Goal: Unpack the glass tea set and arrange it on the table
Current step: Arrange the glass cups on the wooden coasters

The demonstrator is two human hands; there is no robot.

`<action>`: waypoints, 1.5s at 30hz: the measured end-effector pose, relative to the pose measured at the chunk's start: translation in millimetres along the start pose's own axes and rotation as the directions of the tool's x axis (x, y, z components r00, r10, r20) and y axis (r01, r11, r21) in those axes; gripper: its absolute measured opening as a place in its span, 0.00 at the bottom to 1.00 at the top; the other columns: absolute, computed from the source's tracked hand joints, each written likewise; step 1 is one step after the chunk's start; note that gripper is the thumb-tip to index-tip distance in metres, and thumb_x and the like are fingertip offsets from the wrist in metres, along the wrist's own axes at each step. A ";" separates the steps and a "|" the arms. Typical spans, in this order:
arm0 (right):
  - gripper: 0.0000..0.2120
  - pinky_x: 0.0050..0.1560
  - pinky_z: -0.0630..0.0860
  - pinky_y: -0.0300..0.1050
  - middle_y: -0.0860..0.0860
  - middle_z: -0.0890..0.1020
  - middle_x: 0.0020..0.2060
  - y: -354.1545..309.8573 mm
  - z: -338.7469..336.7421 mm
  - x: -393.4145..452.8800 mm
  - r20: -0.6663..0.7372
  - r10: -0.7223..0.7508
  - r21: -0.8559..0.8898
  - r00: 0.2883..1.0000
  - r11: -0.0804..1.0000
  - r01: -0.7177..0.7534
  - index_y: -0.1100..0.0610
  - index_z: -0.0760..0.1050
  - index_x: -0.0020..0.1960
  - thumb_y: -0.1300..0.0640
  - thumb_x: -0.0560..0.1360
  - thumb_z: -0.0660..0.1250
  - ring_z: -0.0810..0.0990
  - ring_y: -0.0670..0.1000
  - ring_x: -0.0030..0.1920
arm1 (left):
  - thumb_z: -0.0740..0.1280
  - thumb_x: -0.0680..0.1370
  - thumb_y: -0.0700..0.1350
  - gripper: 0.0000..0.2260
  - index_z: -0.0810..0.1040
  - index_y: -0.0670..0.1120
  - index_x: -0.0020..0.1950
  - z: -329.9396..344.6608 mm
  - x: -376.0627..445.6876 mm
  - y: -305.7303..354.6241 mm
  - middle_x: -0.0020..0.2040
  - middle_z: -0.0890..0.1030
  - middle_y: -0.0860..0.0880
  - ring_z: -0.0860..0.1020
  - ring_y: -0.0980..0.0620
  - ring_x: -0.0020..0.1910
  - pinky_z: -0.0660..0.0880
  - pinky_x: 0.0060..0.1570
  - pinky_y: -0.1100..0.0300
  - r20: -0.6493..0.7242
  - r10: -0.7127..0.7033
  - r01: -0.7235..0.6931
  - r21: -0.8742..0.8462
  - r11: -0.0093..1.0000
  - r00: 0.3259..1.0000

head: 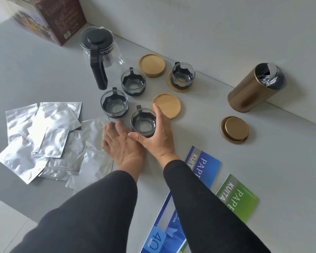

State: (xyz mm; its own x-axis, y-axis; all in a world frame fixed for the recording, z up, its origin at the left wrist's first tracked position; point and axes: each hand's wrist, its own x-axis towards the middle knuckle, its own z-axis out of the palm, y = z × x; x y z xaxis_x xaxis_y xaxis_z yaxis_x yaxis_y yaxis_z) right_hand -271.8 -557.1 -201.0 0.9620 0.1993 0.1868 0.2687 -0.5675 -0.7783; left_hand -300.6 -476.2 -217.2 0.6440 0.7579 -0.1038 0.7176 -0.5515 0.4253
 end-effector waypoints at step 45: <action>0.34 0.65 0.67 0.44 0.58 0.73 0.62 -27.9 -55.8 103.7 -0.091 -0.247 -0.085 0.965 0.967 0.239 0.62 0.64 0.71 0.54 0.69 0.71 0.72 0.56 0.62 | 0.55 0.78 0.37 0.18 0.68 0.45 0.68 -32.3 45.6 -11.7 0.73 0.62 0.47 0.60 0.47 0.73 0.55 0.70 0.50 -0.203 -0.009 -0.032 -0.198 0.980 0.979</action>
State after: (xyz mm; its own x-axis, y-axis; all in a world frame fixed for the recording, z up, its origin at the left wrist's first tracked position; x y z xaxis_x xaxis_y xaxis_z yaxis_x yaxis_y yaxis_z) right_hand -176.8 -565.2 -126.5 0.8663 0.2597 0.4266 0.4942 -0.5688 -0.6574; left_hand -288.2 -423.9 -197.9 0.5706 0.8177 0.0769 0.6301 -0.4959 0.5976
